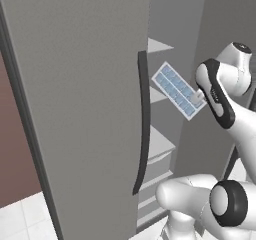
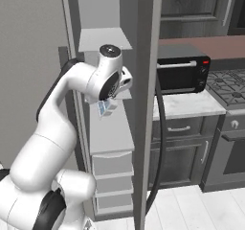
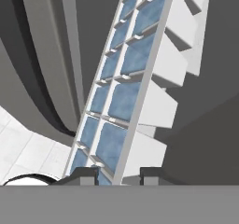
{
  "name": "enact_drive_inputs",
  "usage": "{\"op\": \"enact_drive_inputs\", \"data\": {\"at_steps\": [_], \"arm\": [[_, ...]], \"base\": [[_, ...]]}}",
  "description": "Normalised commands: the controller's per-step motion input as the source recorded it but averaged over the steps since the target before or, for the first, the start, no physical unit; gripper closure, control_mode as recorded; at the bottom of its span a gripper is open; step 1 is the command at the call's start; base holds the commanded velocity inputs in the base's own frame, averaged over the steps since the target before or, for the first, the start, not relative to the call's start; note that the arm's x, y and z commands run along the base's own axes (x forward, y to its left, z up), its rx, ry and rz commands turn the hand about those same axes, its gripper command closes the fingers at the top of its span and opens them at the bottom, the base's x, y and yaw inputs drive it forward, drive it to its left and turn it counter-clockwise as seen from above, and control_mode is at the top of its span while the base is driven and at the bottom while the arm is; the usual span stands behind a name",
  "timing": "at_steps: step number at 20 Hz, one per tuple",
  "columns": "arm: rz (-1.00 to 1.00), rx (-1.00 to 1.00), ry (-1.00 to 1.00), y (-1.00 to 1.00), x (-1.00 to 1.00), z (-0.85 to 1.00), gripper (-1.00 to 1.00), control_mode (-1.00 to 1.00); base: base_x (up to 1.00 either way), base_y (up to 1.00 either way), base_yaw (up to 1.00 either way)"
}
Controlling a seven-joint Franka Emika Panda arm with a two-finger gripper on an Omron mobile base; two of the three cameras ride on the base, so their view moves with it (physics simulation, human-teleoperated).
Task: The ice cube tray has been filled with water. Take the tray and place it in the freezer to make ice. Close the freezer door after placing the tray.
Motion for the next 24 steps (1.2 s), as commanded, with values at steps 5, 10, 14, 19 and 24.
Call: {"op": "enact_drive_inputs", "data": {"at_steps": [5,10,14,19,24], "arm": [[0.0,-0.06,0.02,0.07,0.21,-0.45,1.0,-1.0],[0.0,-0.03,0.0,0.07,0.34,-0.24,1.0,-1.0],[0.0,0.0,0.0,0.0,0.29,-0.09,1.0,-1.0],[0.01,0.0,0.0,0.0,0.25,-0.12,1.0,-1.0],[0.02,0.0,0.0,0.0,0.34,-0.07,1.0,-1.0]], "base": [[0.0,0.0,0.0],[0.0,0.0,0.0],[0.0,0.0,0.0],[0.0,0.0,0.0],[0.0,0.0,0.0]]}}
